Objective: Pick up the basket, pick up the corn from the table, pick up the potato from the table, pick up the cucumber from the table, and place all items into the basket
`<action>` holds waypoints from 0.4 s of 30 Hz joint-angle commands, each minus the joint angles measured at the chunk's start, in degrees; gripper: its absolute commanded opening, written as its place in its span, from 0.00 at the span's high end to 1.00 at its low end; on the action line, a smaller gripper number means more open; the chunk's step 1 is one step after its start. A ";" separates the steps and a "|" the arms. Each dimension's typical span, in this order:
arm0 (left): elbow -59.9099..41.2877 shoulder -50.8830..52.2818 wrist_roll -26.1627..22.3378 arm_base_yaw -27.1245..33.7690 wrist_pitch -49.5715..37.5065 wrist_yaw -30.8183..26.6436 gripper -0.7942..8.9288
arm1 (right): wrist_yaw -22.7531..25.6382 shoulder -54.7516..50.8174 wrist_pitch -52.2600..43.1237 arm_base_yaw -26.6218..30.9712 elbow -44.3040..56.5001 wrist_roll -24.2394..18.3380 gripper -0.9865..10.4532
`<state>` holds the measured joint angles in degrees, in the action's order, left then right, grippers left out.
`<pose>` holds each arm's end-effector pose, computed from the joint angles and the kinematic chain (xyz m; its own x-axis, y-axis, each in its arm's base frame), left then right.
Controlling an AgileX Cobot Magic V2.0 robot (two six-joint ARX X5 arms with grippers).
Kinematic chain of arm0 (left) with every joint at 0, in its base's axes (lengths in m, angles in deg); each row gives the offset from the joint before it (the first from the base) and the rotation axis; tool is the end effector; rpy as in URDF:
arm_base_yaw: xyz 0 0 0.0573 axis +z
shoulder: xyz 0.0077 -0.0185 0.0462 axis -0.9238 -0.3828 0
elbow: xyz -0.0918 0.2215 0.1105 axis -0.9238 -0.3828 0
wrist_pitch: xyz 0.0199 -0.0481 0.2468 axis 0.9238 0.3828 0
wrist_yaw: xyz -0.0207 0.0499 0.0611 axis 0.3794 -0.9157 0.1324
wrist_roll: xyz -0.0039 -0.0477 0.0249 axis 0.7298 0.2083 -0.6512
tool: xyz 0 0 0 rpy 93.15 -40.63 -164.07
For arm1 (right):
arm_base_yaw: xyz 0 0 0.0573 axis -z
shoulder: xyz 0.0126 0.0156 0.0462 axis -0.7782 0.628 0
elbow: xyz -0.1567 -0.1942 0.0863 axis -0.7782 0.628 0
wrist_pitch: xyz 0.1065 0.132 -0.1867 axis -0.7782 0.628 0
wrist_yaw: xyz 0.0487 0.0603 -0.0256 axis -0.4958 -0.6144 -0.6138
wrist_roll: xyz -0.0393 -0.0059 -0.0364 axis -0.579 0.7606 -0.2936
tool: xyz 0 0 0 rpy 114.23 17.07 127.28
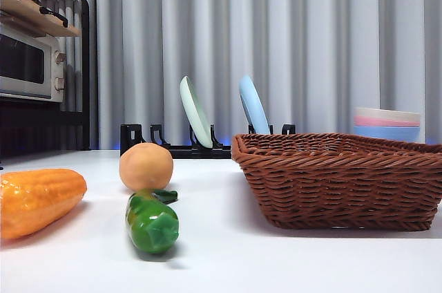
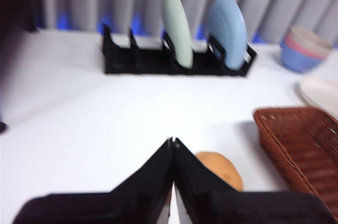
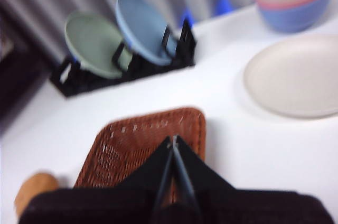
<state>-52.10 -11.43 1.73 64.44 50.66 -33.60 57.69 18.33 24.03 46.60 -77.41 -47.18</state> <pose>0.1421 -0.0153 0.2954 0.9089 -0.3133 -0.2753 0.2582 0.9411 -0.2183 0.1488 0.0169 0.2852 0.9228 0.2550 -0.2889 -0.1539 0.9312 0.3305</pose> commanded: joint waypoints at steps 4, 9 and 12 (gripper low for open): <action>7.85 -10.80 -2.64 0.13 7.19 8.37 0.92 | -8.00 12.41 14.01 -0.02 -11.32 -11.47 0.91; 11.72 -17.05 -4.17 -0.02 10.43 10.86 0.76 | -9.14 20.31 20.46 -0.02 -17.20 -15.17 0.73; 12.13 -18.60 -3.96 -0.02 10.64 10.58 0.55 | -9.11 22.93 20.59 -0.02 -17.90 -15.19 0.58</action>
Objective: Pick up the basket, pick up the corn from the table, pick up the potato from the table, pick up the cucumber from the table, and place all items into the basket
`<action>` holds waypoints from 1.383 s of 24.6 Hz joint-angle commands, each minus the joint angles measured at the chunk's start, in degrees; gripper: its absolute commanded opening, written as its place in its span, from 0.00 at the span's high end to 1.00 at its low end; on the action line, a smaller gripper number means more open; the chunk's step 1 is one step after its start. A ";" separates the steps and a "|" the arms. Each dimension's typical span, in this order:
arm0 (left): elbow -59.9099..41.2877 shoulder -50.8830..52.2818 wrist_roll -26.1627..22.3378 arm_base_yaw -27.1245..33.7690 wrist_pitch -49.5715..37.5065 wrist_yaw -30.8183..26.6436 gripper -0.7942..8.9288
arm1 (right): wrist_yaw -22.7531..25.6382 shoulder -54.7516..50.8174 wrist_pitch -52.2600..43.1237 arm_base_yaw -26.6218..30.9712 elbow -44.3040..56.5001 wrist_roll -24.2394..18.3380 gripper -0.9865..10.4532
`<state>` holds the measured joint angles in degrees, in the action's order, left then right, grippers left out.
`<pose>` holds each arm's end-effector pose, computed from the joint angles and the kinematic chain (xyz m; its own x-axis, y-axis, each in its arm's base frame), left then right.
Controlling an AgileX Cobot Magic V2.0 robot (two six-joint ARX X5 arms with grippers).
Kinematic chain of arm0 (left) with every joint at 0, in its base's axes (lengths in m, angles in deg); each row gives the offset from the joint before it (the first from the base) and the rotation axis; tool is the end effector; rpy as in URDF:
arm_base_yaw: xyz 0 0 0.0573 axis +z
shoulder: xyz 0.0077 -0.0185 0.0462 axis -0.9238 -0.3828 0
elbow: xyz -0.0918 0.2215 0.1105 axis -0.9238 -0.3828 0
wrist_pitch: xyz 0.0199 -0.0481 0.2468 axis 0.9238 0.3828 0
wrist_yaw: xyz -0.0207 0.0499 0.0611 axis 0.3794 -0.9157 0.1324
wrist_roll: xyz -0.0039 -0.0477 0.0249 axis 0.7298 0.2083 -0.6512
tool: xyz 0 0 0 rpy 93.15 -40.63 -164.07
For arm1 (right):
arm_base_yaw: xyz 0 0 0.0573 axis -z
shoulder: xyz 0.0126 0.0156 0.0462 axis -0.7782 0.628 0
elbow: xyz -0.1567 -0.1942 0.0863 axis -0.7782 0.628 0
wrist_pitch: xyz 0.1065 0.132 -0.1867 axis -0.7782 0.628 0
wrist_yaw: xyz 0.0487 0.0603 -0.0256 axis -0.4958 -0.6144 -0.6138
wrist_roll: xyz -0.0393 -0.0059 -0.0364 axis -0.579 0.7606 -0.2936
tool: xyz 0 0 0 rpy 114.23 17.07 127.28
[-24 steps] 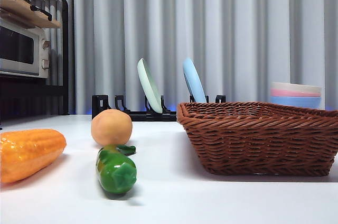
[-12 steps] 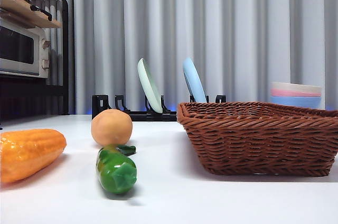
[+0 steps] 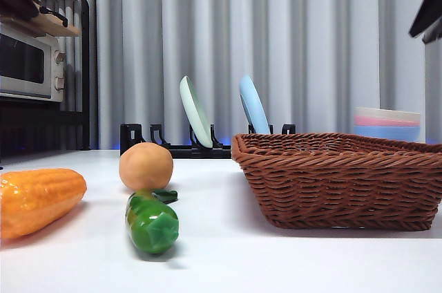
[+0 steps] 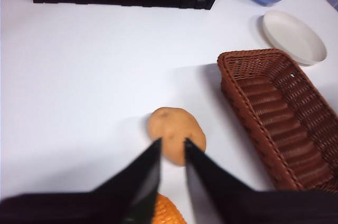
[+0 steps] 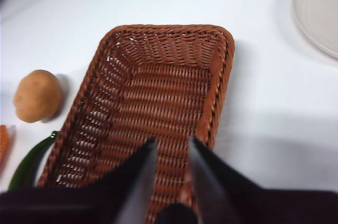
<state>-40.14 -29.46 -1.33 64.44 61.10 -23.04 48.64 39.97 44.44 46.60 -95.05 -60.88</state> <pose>0.1927 -0.0230 0.3036 0.7293 -0.4762 -0.4912 0.3584 0.8775 -0.3185 0.2043 0.0257 0.2992 0.6775 0.3886 -0.6245 -0.2850 0.9214 0.2642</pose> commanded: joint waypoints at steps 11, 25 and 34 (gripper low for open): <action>0.17 -1.01 -0.81 -0.02 1.03 0.00 0.53 | 0.35 13.44 -2.97 -0.02 -0.50 -1.88 0.58; 0.17 -1.01 -0.66 -0.39 4.04 0.00 0.53 | -7.58 31.26 -9.70 -0.46 -1.20 -0.04 0.93; 0.17 -9.62 5.55 -8.70 -0.42 -0.44 0.51 | -7.56 25.24 -9.53 -0.33 -3.50 4.87 0.93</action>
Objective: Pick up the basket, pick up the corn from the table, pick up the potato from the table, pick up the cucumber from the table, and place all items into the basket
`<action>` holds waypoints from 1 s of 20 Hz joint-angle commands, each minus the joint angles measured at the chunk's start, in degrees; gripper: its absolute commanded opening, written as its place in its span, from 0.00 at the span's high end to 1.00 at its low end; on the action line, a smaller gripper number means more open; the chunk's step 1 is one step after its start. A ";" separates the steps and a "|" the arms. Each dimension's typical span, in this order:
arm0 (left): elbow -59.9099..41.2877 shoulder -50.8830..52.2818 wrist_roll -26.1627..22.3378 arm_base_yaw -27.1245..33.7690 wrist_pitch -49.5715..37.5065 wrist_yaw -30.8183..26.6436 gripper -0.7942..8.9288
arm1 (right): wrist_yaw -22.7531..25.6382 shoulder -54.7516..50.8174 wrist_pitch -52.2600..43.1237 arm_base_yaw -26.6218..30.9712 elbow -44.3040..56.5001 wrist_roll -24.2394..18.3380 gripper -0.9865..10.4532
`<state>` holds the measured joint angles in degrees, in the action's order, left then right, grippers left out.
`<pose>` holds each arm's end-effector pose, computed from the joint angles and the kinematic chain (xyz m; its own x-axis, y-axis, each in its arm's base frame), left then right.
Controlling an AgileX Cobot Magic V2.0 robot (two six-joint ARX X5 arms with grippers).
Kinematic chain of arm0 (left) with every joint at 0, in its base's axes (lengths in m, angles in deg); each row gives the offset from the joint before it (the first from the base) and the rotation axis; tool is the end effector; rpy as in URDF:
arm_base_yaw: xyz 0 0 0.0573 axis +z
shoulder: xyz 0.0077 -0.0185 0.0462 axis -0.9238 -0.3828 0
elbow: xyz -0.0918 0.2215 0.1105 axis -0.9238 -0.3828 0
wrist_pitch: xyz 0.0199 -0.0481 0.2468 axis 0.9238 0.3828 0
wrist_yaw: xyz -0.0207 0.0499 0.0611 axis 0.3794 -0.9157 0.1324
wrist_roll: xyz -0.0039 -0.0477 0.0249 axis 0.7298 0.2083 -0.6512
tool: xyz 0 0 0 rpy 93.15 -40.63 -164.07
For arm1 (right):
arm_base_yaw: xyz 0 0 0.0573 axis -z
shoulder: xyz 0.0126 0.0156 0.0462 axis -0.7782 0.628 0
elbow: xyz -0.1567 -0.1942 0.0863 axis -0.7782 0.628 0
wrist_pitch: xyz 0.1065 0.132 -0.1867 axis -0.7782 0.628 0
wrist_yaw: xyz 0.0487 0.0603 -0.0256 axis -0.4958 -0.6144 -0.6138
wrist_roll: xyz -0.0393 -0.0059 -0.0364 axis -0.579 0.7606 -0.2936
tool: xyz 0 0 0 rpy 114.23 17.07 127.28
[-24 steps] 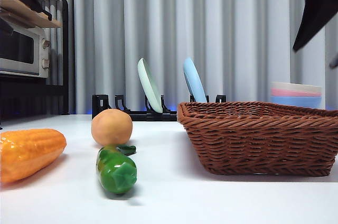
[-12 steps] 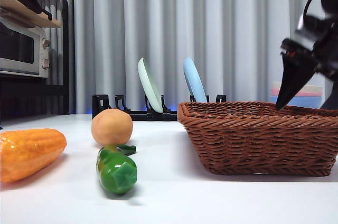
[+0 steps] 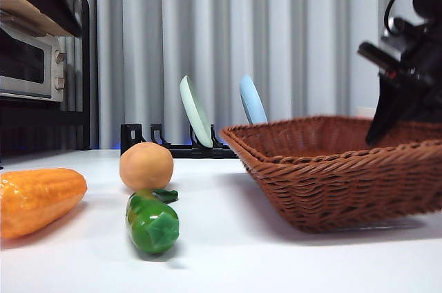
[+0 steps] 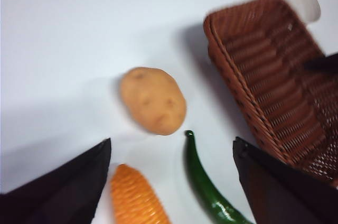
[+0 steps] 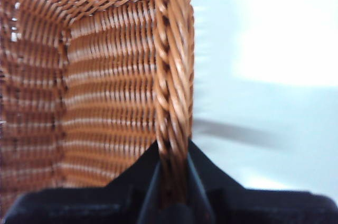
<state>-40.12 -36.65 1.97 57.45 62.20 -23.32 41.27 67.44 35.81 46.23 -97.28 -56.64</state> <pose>0.2107 -0.0501 0.2790 0.5910 -0.5437 -0.5959 0.3707 0.8392 -0.3979 0.2913 0.0379 0.2100 0.4311 0.4908 -0.7572 -0.2002 0.8702 0.4501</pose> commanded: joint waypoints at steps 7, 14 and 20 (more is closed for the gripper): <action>5.09 -19.69 6.47 -9.53 -8.15 -9.25 0.43 | -0.09 -13.35 1.18 0.04 -4.44 0.61 0.93; 17.18 -35.69 7.48 -12.15 -3.06 -15.08 0.43 | 0.22 -21.70 2.75 0.42 -4.52 1.01 0.93; 17.90 -40.09 7.72 -13.55 -4.57 -15.52 0.44 | 0.22 -22.80 2.78 0.42 -4.52 1.68 0.93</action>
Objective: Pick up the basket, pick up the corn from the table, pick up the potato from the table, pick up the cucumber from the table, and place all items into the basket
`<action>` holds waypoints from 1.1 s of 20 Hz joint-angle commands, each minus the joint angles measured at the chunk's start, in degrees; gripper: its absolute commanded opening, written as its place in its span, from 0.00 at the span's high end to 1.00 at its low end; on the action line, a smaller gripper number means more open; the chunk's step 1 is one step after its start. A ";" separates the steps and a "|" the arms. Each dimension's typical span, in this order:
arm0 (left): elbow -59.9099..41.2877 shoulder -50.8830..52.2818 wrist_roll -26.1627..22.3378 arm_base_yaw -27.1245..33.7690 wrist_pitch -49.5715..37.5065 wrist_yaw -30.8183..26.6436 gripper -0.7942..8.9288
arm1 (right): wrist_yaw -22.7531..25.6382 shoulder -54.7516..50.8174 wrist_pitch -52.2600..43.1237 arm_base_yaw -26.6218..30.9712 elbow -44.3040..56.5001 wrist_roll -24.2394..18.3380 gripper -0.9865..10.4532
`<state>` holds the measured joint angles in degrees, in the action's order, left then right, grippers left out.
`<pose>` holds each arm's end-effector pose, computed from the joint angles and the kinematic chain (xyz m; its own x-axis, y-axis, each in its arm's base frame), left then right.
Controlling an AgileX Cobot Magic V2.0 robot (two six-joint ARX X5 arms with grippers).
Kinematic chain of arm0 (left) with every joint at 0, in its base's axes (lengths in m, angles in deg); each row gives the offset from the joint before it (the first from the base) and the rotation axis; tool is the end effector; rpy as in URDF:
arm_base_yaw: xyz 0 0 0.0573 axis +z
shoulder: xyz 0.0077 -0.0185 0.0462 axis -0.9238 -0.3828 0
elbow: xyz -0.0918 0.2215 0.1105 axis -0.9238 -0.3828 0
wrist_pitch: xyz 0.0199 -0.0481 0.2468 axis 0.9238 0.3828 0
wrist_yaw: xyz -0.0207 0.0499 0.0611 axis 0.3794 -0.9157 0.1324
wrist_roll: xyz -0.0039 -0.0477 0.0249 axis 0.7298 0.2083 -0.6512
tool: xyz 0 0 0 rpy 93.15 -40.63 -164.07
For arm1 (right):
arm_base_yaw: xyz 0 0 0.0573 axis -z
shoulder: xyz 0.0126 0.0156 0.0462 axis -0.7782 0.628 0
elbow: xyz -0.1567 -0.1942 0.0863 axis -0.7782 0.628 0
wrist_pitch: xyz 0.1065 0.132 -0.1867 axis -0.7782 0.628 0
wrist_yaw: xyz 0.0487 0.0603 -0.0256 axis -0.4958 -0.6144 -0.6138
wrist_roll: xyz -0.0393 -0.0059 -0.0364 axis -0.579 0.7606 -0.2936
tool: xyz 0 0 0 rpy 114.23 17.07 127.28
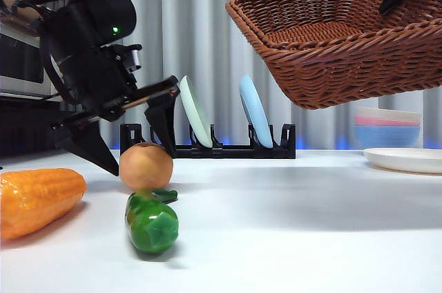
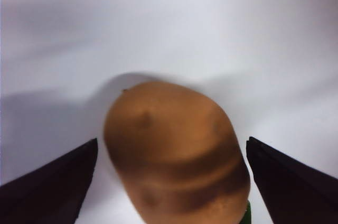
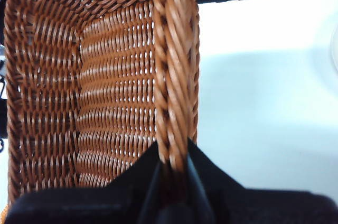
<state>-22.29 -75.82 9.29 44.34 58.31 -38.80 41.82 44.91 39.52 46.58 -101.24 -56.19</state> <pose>0.3246 -0.1444 0.1943 0.3995 -0.3622 -0.8422 0.2329 0.9286 -0.2889 0.2284 0.0309 0.3243 0.6939 0.5000 -0.5182 -0.3473 0.8627 0.3675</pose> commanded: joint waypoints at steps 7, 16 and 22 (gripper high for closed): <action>0.07 -0.87 -2.93 -1.14 -1.42 -0.70 0.93 | -0.31 -0.24 -0.94 0.07 -0.57 1.62 0.93; 0.07 25.66 -2.05 -5.92 0.22 0.24 0.93 | -0.44 8.46 -2.51 -3.15 -0.57 5.75 0.93; 0.07 27.61 0.63 -17.18 -3.56 -4.96 0.93 | -0.48 13.88 -10.71 -12.02 -0.57 13.35 0.93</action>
<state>-21.52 -48.02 9.31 27.40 54.66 -43.67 42.04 58.72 29.95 34.78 -101.26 -45.67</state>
